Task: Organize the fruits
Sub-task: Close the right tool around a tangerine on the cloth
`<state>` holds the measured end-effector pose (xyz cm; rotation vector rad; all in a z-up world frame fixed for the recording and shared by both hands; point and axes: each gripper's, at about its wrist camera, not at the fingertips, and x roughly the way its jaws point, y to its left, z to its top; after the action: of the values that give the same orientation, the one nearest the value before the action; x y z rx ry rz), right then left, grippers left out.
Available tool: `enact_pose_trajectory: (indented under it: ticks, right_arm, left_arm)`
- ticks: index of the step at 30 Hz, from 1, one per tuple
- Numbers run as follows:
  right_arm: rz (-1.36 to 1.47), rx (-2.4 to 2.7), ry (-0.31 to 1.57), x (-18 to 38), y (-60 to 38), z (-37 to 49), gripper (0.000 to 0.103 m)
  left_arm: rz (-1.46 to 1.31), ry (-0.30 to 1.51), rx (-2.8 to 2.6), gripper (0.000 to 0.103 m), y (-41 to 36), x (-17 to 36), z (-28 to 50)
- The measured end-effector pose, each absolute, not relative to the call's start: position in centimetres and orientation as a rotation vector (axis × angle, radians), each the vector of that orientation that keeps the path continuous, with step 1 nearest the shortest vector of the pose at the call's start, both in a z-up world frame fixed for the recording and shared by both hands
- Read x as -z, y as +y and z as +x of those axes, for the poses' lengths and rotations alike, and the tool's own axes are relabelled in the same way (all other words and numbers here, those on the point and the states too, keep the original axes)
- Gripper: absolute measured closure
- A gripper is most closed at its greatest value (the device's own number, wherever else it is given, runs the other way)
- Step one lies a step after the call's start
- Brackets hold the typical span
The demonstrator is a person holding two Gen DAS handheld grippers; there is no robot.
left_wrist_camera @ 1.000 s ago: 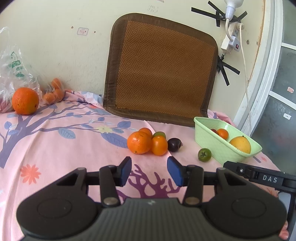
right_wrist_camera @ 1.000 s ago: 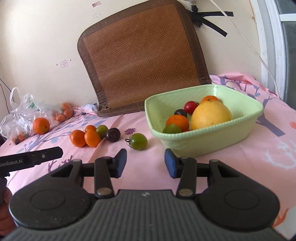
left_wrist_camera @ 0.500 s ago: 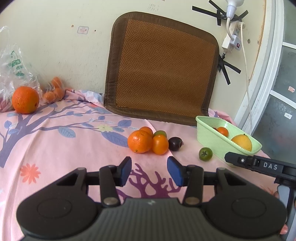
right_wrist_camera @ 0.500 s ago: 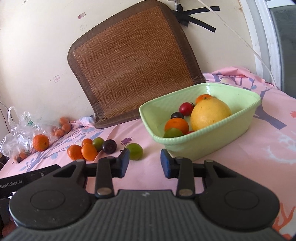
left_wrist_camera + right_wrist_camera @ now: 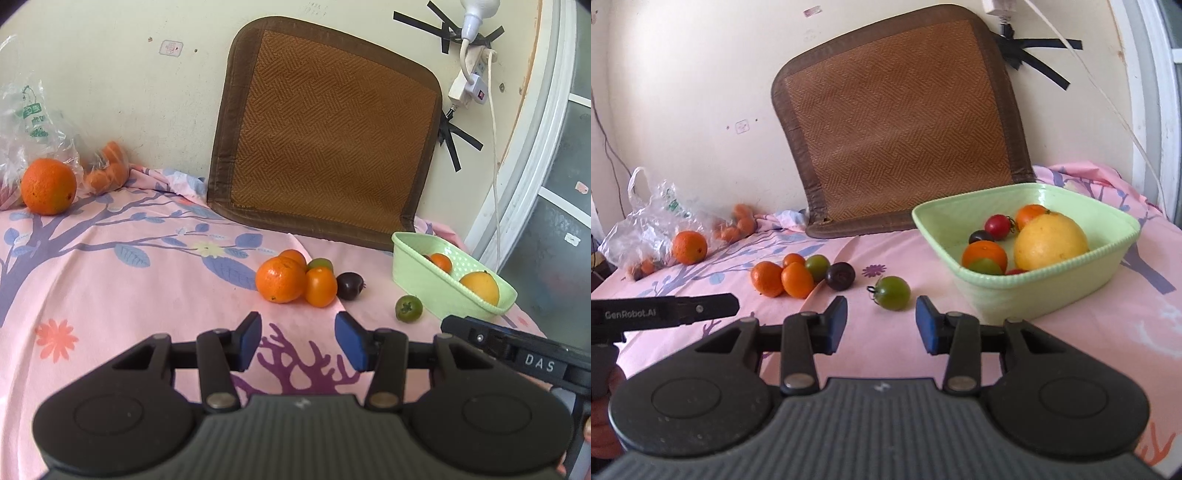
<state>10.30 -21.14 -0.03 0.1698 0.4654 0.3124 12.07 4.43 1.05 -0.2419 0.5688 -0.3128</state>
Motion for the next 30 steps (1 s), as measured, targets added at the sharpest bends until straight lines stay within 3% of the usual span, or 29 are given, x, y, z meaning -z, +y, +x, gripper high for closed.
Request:
enact_pose_trajectory:
  ticks: [14, 22, 25, 30]
  right_arm:
    - [-0.197, -0.521, 0.474, 0.0, -13.0, 15.5, 0.06]
    - [-0.354, -0.538, 0.471, 0.6, -10.2, 16.4, 0.06]
    - [-0.36, -0.516, 0.465, 0.6, -10.4, 16.4, 0.073]
    - [-0.322, -0.521, 0.493, 0.6, -10.9, 17.1, 0.072]
  left_arm:
    - [-0.156, 0.602, 0.353, 0.054, 3.9, -1.7, 18.0]
    - [-0.232, 0.619, 0.348, 0.065, 5.0, -0.7, 19.0]
    - [-0.23, 0.613, 0.345, 0.066, 5.0, -0.7, 18.8]
    - [-0.225, 0.614, 0.338, 0.068, 4.8, -0.8, 18.2]
